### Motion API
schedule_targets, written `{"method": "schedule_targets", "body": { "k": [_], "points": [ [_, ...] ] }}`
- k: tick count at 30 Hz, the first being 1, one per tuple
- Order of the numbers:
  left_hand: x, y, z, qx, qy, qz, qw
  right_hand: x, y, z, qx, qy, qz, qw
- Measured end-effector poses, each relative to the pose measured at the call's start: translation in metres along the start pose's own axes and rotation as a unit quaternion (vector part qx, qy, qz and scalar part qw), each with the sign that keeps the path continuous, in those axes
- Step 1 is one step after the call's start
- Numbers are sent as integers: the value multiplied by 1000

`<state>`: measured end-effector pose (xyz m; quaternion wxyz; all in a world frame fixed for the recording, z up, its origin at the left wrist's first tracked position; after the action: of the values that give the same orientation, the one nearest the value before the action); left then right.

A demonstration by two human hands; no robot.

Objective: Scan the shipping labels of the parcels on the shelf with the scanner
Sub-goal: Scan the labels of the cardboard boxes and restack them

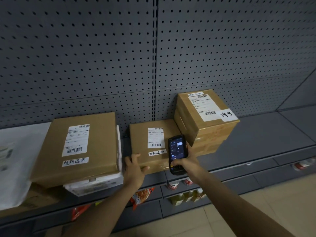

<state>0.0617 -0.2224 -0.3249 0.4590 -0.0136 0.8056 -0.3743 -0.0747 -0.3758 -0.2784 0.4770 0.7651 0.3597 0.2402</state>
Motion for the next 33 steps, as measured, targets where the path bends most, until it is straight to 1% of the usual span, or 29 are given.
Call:
{"method": "schedule_targets", "body": {
  "k": [3,7,9,12,17,19,21,24,27,29,33],
  "points": [
    [7,3,7,-32,21,5,999,-1,-1,2,-7,12,0,1000],
    [13,12,16,-56,50,22,997,0,0,1,-6,38,-29,999],
    [13,14,18,-69,57,23,996,1,3,0,-3,59,-31,998],
    [10,10,20,-88,63,23,994,3,5,1,0,70,-24,997],
    [5,0,14,-76,57,67,993,9,6,-1,5,62,13,998],
    [0,-3,9,-56,53,70,995,14,10,-2,-3,66,20,998],
    [-7,-7,5,-17,48,63,997,19,13,-3,-18,67,30,997],
    [-22,-18,-5,70,48,52,995,27,13,-2,-53,56,56,995],
    [-43,-29,-16,156,35,55,986,38,12,-3,-74,72,120,987],
    [-60,-31,-22,191,10,65,979,48,13,-4,-58,94,152,982],
    [-104,-15,-31,214,-82,99,968,81,16,-7,-8,120,177,977]
  ]
}}
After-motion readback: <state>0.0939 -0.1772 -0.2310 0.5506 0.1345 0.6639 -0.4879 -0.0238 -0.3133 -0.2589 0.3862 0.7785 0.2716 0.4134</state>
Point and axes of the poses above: each hand's wrist, its own z-axis towards the middle knuckle, its own x-axis out of the palm, y = z × x, the point moved 3 cm from there along z, towards the middle knuckle, and after that the axes turned 9 degrees about y, right-handed, at the moved point
